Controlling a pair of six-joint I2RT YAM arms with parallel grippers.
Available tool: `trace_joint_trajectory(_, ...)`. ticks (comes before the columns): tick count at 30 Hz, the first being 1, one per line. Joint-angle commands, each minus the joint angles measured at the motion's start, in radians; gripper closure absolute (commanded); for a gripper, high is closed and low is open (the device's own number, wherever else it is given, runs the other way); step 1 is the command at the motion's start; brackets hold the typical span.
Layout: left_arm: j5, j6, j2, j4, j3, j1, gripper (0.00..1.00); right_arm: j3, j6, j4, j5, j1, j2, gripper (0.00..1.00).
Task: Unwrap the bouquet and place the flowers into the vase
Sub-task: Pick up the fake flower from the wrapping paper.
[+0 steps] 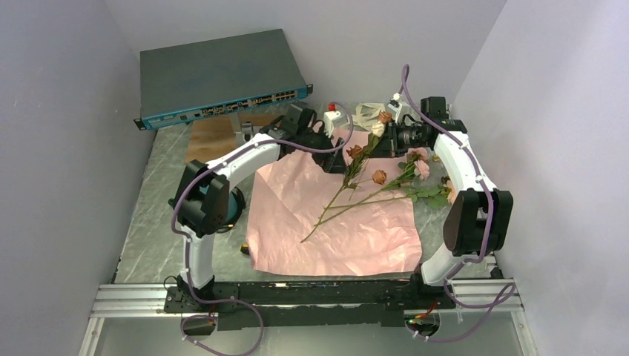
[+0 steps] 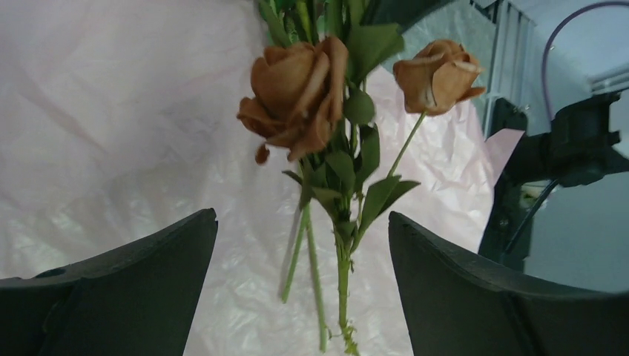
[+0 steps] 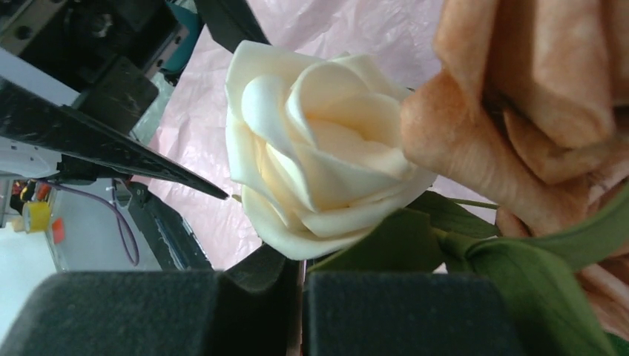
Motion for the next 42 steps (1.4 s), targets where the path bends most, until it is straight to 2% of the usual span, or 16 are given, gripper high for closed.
trace_joint_trajectory(1,0.06,-0.156,0.033,0.109,0.059,-0.008,0.09,-0.013,0.007,0.043,-0.039,0.007,-0.055,1.0)
trace_joint_trajectory(5,0.082,-0.2,0.071,0.148,0.085,-0.017,0.15,-0.023,0.01,0.052,-0.044,0.043,-0.063,1.0)
trace_joint_trajectory(8,0.116,-0.242,0.101,0.175,0.104,-0.019,0.25,-0.019,0.014,0.057,-0.048,0.044,-0.061,1.0)
trace_joint_trajectory(13,0.186,-0.33,0.11,0.248,0.107,-0.019,0.54,-0.01,0.009,0.058,-0.046,0.044,-0.049,1.0)
trace_joint_trajectory(15,0.212,-0.367,0.106,0.276,0.107,-0.019,0.7,-0.01,0.008,0.063,-0.037,0.043,-0.043,0.98)
trace_joint_trajectory(17,0.19,-0.374,0.093,0.257,0.11,-0.016,0.87,-0.007,0.012,0.066,-0.023,0.04,-0.037,0.89)
trace_joint_trajectory(19,0.136,-0.332,0.077,0.199,0.121,-0.01,0.98,0.0,0.022,0.068,-0.009,0.026,-0.028,0.77)
trace_joint_trajectory(22,0.041,-0.266,0.042,0.131,0.13,0.009,1.0,0.004,0.065,0.095,-0.009,-0.023,-0.016,0.61)
trace_joint_trajectory(27,-0.1,-0.197,-0.023,0.11,0.135,0.045,1.0,0.036,0.091,0.121,0.016,-0.076,0.016,0.47)
trace_joint_trajectory(30,-0.139,-0.147,-0.056,0.093,0.167,0.054,1.0,0.059,0.11,0.135,0.037,-0.092,0.034,0.35)
trace_joint_trajectory(38,-0.228,-0.109,-0.166,0.095,0.193,0.08,1.0,0.083,0.127,0.155,0.049,-0.115,0.048,0.2)
trace_joint_trajectory(42,-0.248,-0.108,-0.189,0.055,0.214,0.09,1.0,0.079,0.13,0.158,0.038,-0.117,0.049,0.18)
